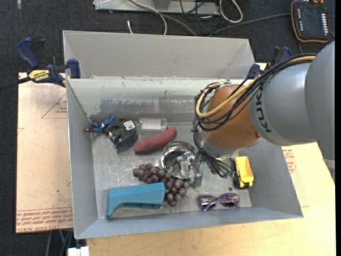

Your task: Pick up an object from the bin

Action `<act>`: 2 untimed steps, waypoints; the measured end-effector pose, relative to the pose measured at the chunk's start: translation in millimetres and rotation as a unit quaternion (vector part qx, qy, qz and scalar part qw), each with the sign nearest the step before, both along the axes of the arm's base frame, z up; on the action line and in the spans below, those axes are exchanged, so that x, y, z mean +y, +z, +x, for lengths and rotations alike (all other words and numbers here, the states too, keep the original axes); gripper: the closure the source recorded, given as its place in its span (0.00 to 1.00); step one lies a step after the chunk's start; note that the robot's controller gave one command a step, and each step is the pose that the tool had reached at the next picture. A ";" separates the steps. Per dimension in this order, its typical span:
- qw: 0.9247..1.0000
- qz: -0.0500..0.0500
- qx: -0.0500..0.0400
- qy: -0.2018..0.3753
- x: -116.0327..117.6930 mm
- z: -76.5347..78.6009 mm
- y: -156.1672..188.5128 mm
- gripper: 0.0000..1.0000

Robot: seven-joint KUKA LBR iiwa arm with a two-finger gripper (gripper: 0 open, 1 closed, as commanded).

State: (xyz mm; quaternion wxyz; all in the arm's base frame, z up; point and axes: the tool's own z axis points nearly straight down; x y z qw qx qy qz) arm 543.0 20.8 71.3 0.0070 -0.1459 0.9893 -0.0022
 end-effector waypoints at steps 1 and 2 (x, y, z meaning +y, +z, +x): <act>1.000 0.000 0.000 0.000 0.1 0.0 0.0 1.00; 1.000 0.000 0.000 0.000 0.1 0.0 0.0 1.00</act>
Offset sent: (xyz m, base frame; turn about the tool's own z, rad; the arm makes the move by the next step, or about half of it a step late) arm 0.0000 0.0000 0.0000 0.0000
